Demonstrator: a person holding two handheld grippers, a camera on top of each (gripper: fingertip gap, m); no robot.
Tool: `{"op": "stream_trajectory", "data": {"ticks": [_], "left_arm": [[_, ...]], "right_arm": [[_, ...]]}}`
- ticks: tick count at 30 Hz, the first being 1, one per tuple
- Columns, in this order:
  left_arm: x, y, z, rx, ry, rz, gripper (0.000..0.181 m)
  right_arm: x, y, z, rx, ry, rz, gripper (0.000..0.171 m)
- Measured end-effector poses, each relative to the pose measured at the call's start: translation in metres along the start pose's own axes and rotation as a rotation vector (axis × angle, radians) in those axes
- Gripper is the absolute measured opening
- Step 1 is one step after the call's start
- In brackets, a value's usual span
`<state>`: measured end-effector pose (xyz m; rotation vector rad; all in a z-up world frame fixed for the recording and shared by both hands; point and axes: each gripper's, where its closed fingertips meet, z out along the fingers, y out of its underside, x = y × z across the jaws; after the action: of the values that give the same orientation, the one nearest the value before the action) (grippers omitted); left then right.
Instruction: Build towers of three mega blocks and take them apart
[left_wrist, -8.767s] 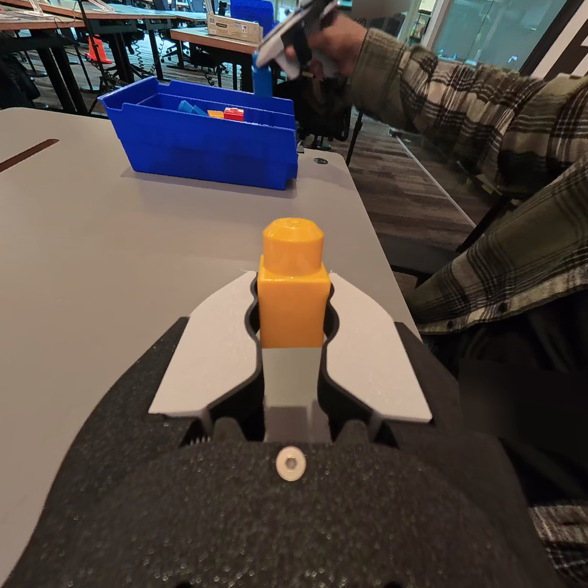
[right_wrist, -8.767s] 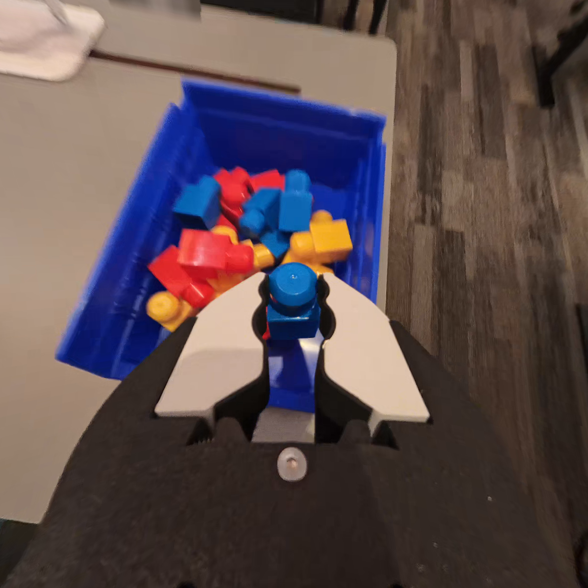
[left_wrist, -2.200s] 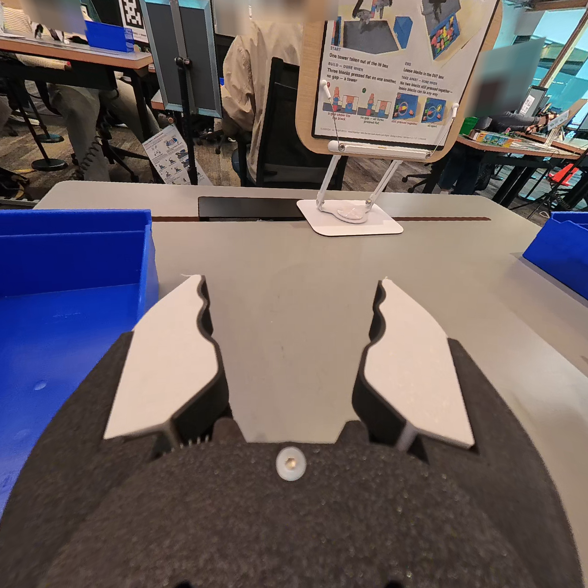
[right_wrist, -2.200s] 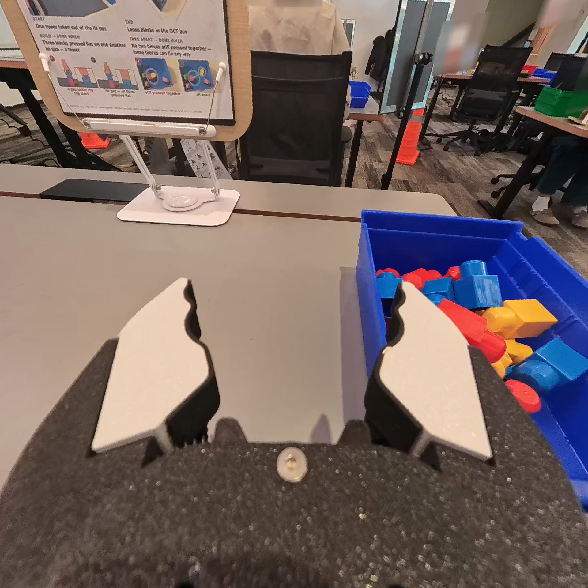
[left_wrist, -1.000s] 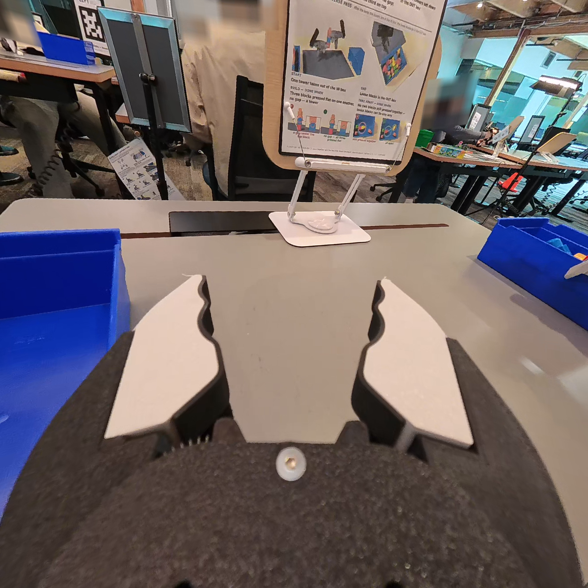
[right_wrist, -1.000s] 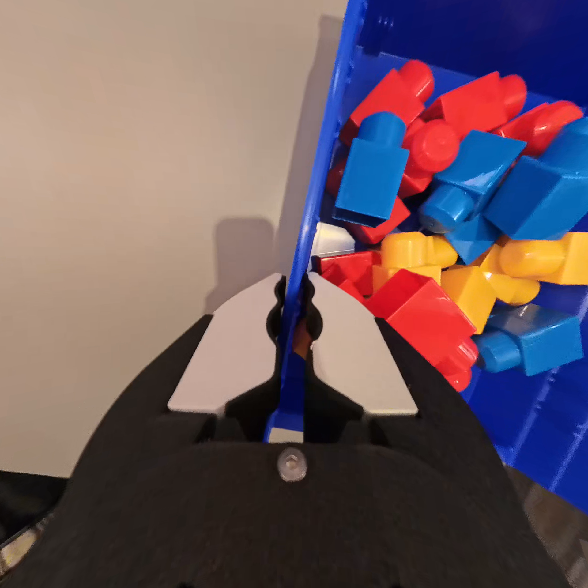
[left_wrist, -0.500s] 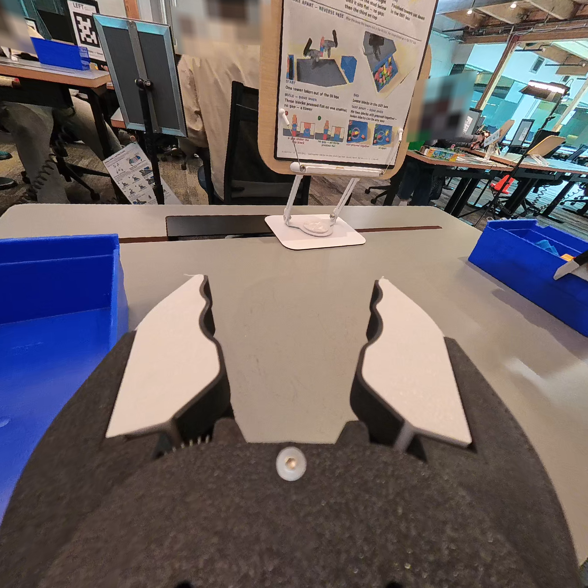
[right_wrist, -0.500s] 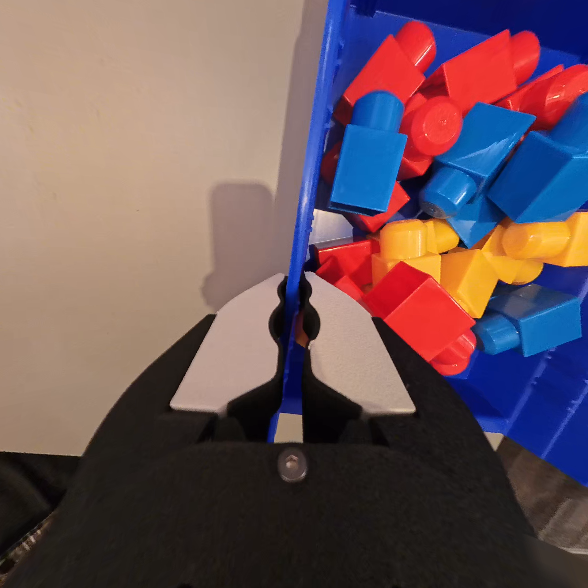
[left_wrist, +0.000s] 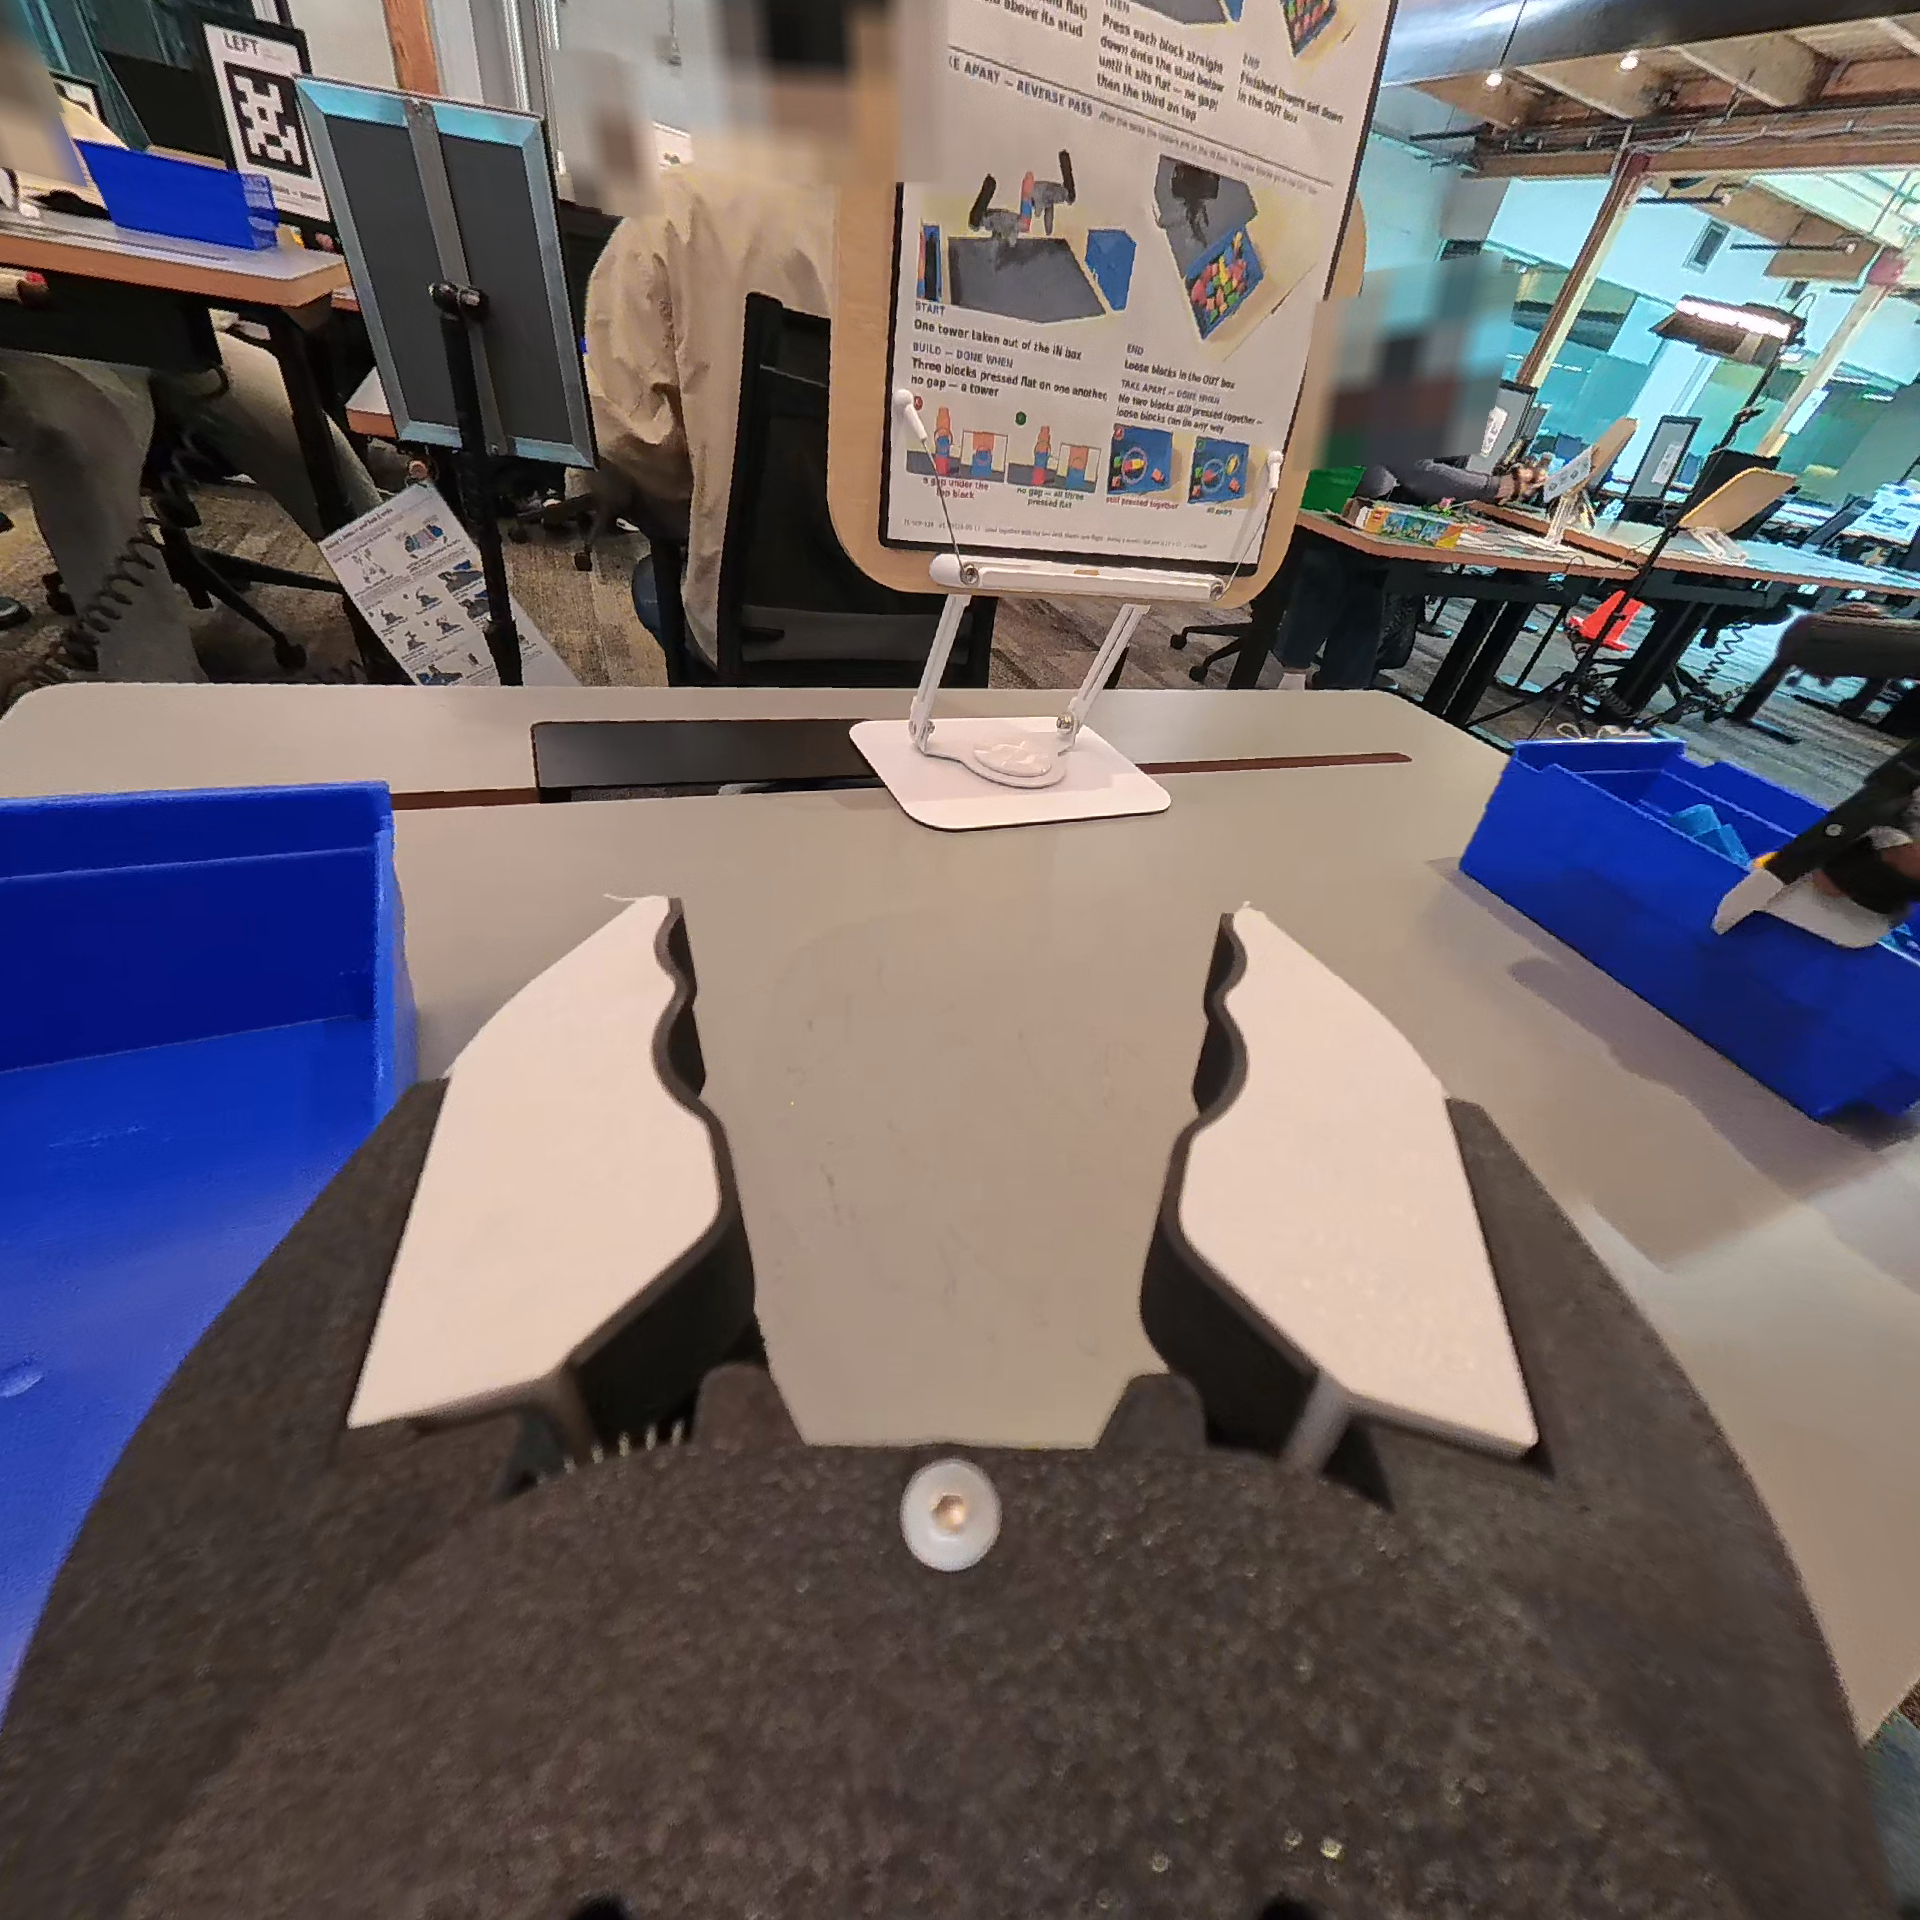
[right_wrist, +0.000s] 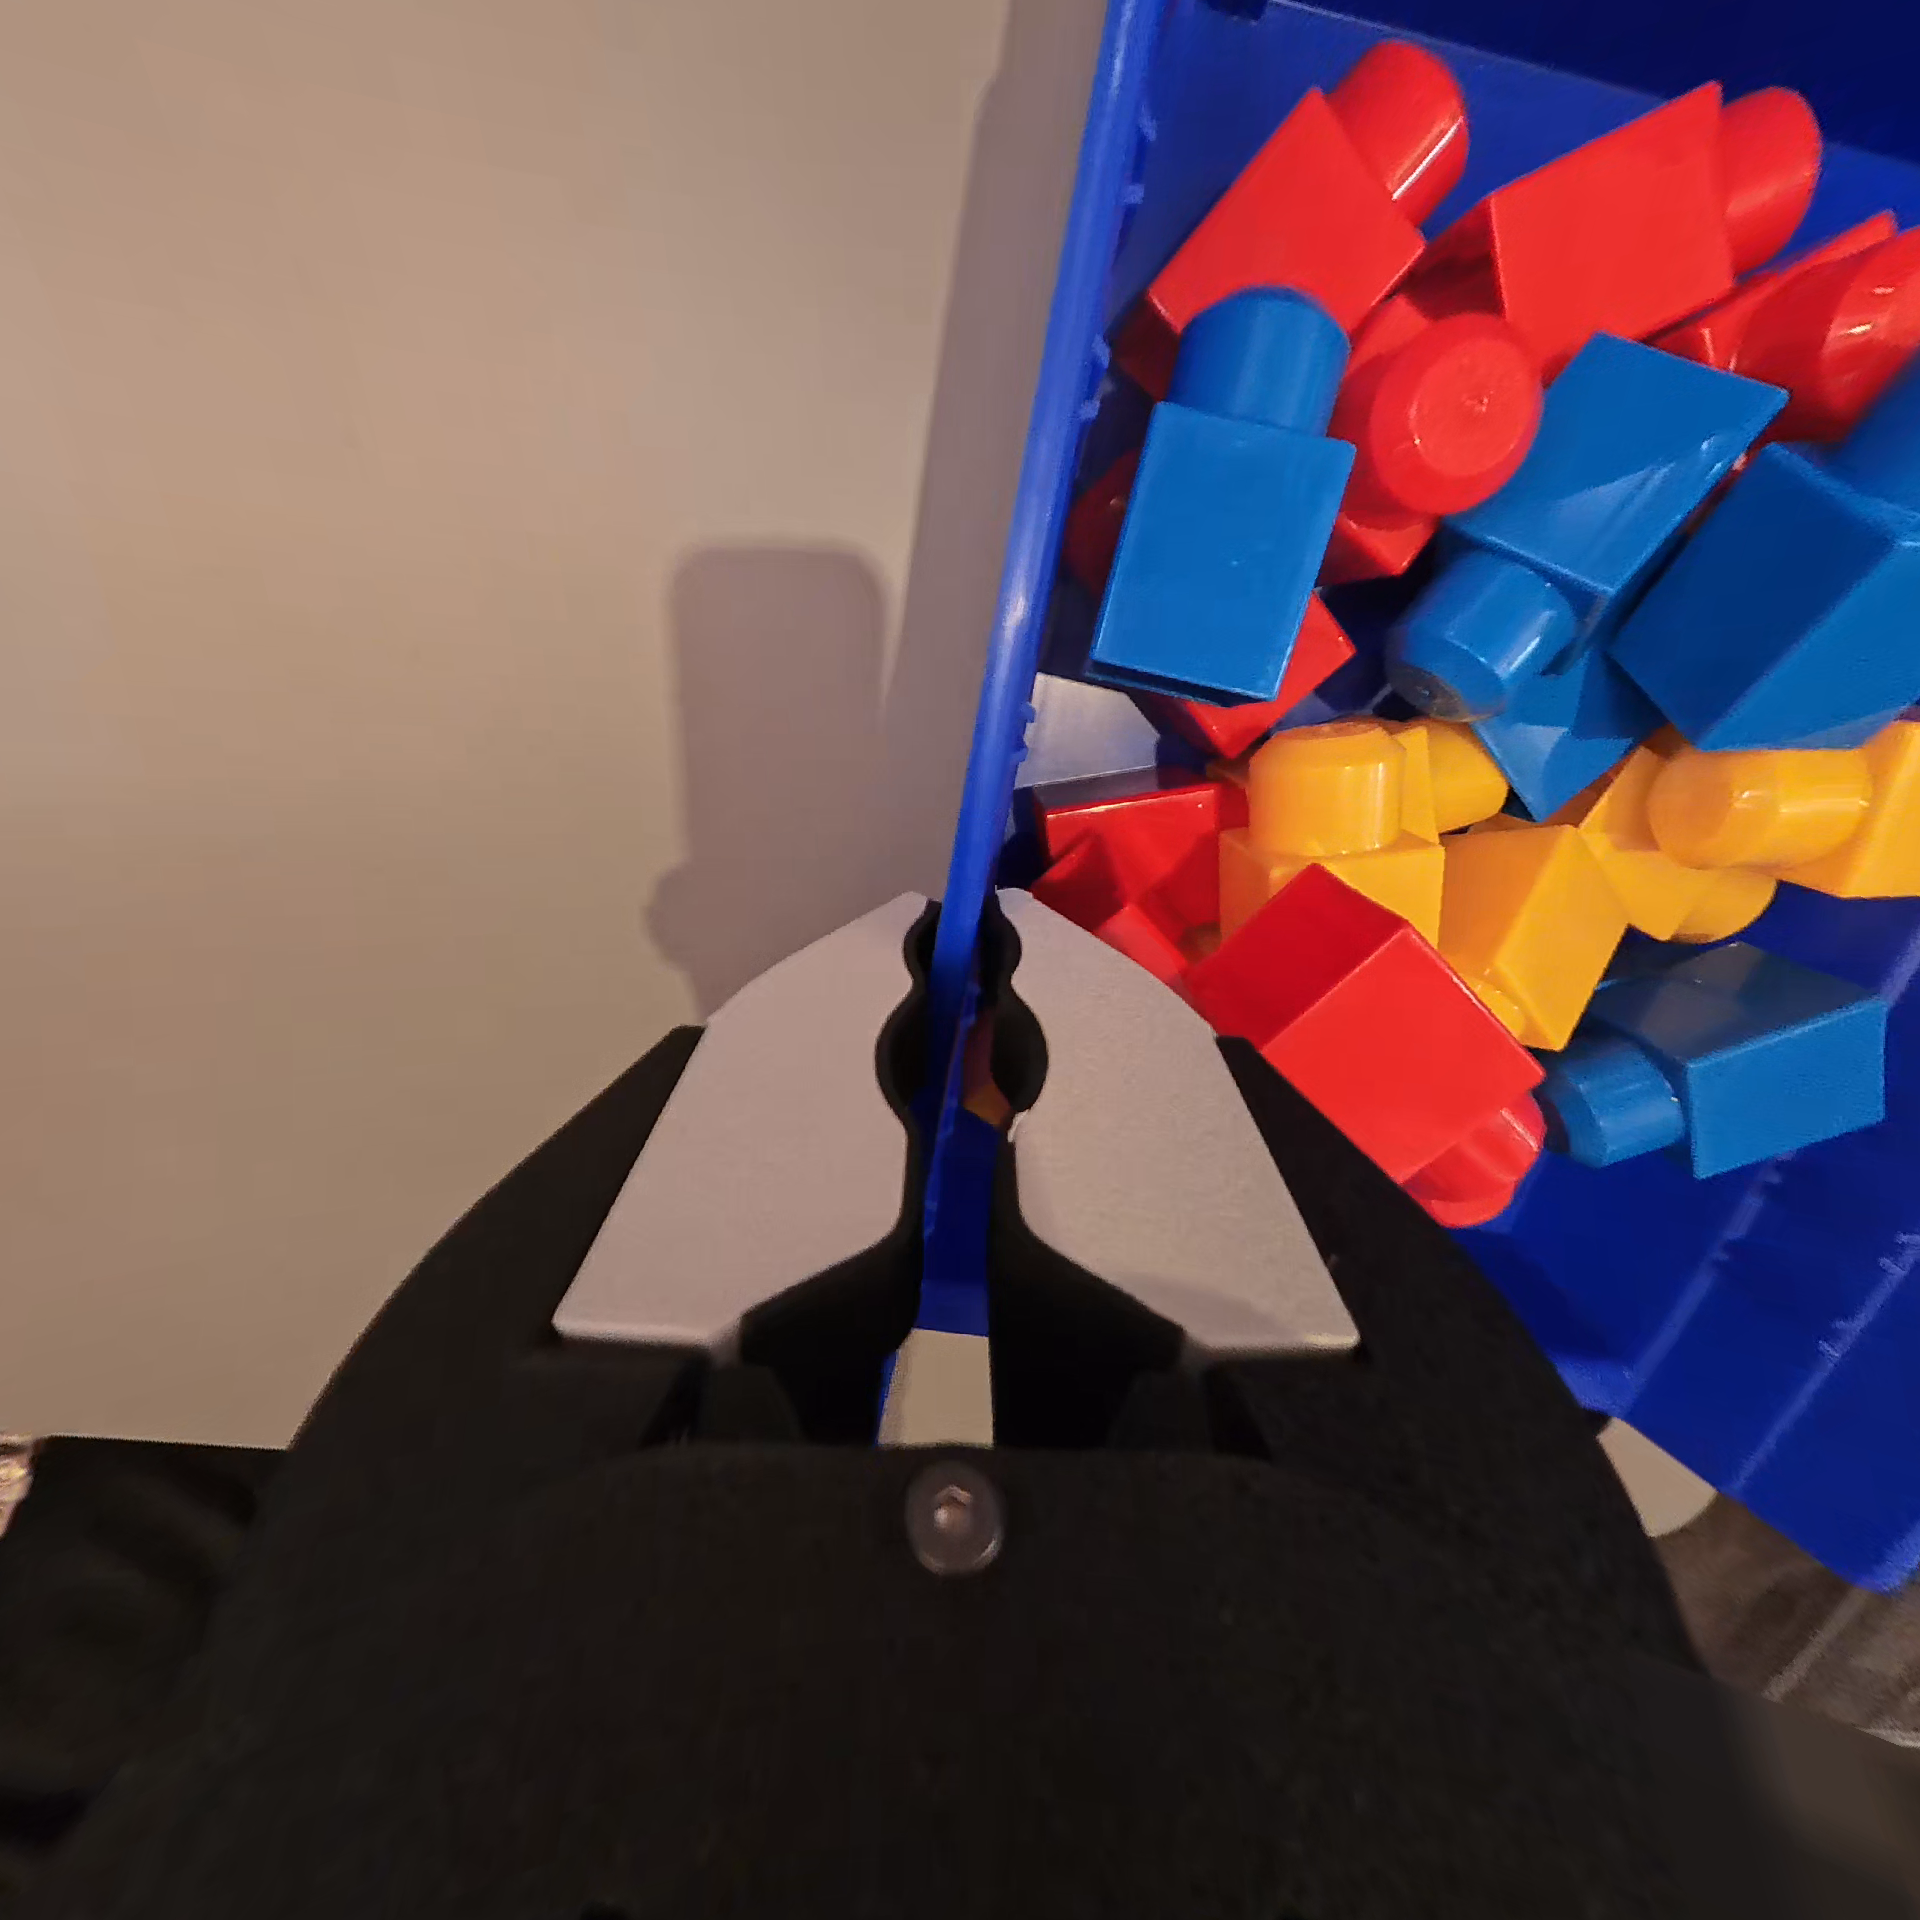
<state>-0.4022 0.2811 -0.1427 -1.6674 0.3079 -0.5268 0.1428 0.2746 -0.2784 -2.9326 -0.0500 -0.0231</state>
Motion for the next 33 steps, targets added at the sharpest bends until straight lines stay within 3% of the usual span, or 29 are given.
{"op": "stream_trajectory", "data": {"ticks": [19,33], "left_arm": [[0.009,-0.003,-0.001,0.002,0.029,0.003,0.092],[0.011,-0.006,-0.005,0.002,0.04,0.002,0.091]], "right_arm": [[-0.064,-0.011,0.001,0.019,-0.055,-0.042,0.01],[-0.175,-0.029,0.001,-0.004,-0.083,-0.168,0.011]]}}
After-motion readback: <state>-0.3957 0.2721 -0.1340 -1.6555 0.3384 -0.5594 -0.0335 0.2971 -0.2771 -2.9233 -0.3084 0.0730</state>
